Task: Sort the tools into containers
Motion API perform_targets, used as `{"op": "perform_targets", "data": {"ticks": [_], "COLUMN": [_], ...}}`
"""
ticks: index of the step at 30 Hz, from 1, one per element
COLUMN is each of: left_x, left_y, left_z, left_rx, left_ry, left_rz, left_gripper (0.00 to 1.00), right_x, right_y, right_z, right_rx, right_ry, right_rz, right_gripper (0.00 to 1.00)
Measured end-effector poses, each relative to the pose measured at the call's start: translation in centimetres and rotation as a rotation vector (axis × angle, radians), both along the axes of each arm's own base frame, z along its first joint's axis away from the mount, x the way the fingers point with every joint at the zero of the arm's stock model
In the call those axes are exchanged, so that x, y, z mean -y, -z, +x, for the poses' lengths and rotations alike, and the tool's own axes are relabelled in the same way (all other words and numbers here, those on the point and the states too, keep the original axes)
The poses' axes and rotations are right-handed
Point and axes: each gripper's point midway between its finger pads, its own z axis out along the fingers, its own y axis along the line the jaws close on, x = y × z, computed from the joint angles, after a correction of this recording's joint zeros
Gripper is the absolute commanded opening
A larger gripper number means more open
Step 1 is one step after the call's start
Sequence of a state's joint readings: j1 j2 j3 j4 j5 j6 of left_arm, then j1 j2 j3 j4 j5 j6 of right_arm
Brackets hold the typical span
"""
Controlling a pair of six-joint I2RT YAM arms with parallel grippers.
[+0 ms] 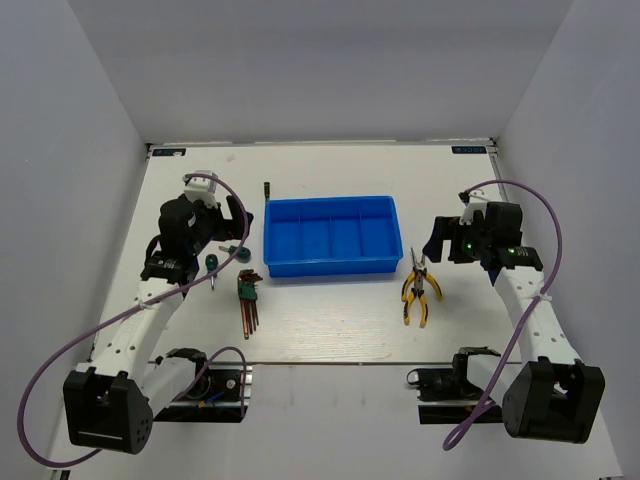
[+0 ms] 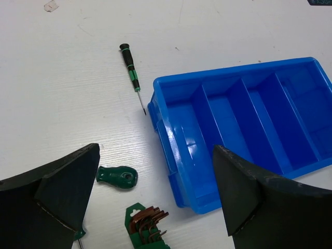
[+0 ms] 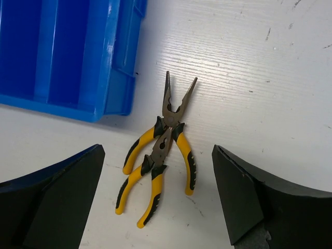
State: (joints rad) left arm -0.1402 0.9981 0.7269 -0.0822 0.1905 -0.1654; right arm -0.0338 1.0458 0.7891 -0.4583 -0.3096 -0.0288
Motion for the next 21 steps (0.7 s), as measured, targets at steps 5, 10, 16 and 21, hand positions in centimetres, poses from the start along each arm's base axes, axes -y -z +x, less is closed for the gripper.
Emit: {"op": "perform_targets", "data": {"ticks": [5,10,16,21], "left_x": [0.0,0.1,-0.3,-1.4], "left_y": [0.0,0.1,2.1,5.0], "left_z": [0.0,-0.1,-1.2,-2.7], "left_rx": [0.000,-0.005,-0.102,-0.231], "left_ry": [0.001,0.001,-0.014,-0.059], "left_rz": [-0.001,-0.006,0.009,0.053], "left_gripper": [1.00,0.30,0.44,0.63], "right_x": [0.0,-0.6,-0.8,-0.3], "right_y": [0.0,0.1,1.3,1.8], "right_z": [0.0,-0.7,-3.2,-4.8], "right_rx": [0.002,0.025,-0.045,-0.058], "right_ry": [-0.008,-0.099,-0.182,-0.254], "right_rz": [0.005,-0.006,-0.033,-0.105], "right_gripper": [0.91,0.09,0.45,0.59]}}
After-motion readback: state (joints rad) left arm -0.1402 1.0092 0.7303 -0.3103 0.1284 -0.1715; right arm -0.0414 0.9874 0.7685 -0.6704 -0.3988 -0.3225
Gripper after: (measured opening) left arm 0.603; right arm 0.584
